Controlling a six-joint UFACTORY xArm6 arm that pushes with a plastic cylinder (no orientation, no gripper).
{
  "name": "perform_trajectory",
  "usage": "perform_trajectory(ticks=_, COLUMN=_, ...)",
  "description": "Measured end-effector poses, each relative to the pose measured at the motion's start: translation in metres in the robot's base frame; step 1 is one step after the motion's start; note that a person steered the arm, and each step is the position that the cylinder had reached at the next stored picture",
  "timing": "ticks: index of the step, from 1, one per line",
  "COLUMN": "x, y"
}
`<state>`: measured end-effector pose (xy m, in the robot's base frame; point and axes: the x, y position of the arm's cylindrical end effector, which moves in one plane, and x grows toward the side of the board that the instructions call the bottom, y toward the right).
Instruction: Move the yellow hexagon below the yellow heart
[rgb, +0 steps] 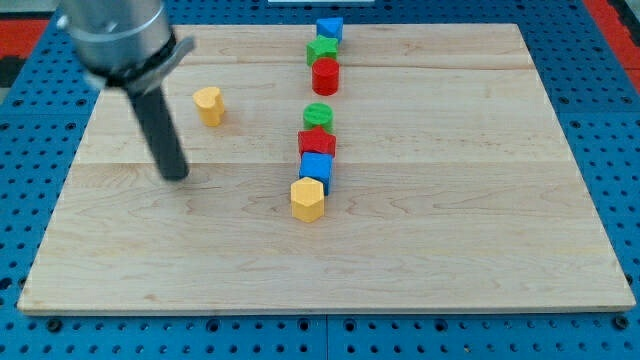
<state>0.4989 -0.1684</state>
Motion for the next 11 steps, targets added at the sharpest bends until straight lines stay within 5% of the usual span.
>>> perform_trajectory(ticks=1, x=0.084, y=0.015)
perform_trajectory(ticks=2, x=0.101, y=0.096)
perform_trajectory(ticks=3, x=0.07, y=0.141)
perform_trajectory(ticks=6, x=0.006, y=0.146)
perform_trajectory(ticks=8, x=-0.001, y=0.197)
perform_trajectory(ticks=11, x=-0.089, y=0.117)
